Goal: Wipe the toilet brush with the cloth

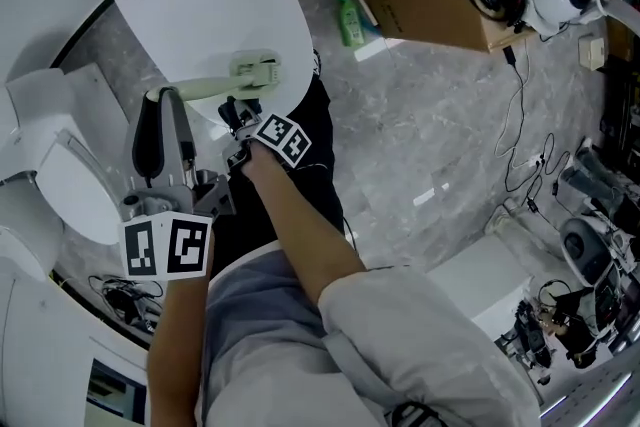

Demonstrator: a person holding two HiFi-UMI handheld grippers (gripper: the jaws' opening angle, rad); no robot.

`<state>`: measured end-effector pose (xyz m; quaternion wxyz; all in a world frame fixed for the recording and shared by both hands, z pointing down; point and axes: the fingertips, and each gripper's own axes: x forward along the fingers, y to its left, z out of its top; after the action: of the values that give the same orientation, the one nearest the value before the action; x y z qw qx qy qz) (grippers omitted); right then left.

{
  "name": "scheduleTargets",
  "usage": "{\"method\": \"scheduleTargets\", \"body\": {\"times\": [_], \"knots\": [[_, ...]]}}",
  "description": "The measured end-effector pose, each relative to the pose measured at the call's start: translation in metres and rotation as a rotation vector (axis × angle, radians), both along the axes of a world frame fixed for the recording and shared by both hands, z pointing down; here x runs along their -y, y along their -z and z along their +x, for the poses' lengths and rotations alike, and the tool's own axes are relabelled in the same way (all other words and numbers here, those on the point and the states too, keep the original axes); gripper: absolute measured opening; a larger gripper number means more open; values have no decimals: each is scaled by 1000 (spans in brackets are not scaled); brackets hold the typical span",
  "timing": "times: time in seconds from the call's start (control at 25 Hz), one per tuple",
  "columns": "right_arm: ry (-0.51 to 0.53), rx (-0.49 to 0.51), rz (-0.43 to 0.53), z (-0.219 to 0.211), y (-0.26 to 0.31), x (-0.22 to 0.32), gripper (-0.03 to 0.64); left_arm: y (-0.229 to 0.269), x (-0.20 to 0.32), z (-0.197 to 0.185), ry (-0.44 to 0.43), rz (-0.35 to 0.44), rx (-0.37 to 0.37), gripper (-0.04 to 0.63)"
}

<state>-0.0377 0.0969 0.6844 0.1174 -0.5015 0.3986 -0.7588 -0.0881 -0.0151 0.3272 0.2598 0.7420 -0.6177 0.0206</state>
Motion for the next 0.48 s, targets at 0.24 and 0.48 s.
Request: {"method": "scheduleTargets", "body": {"times": [0.24, 0.48], "knots": [[64, 40, 20, -14, 16, 0, 98, 1, 0, 0, -8, -3, 2, 0], [173, 82, 87, -33, 41, 7, 98, 1, -1, -1, -9, 3, -4, 0]]}}
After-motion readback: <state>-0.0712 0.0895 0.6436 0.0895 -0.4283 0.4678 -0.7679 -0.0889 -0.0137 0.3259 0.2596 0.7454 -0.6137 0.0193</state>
